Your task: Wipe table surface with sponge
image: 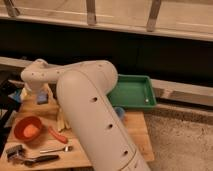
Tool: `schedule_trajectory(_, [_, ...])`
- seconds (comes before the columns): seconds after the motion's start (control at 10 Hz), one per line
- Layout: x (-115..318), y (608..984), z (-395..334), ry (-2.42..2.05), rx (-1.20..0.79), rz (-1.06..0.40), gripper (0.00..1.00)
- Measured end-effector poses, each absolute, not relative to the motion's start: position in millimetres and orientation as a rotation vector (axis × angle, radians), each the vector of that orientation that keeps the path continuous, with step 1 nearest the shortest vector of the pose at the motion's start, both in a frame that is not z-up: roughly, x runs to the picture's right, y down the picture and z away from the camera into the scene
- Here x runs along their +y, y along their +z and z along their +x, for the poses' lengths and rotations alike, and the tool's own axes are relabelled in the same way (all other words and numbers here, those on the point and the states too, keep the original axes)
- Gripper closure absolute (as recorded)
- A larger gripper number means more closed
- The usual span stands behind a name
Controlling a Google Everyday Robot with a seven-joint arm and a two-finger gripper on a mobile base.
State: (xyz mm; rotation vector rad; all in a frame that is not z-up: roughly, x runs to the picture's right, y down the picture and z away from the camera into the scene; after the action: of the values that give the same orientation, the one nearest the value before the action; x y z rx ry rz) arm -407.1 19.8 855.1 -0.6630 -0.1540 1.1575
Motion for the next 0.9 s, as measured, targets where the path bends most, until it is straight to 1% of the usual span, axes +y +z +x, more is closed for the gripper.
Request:
schedule_trajectory(0.2, [21, 859, -405, 1.163, -0.133, -0.653, 0.20])
schedule_trajectory(0.3, [24, 867, -403, 1.165, -0.097, -0.620, 0.20])
schedule_trajectory(0.9, [36, 913, -385, 1.182, 0.016, -0.579, 0.20])
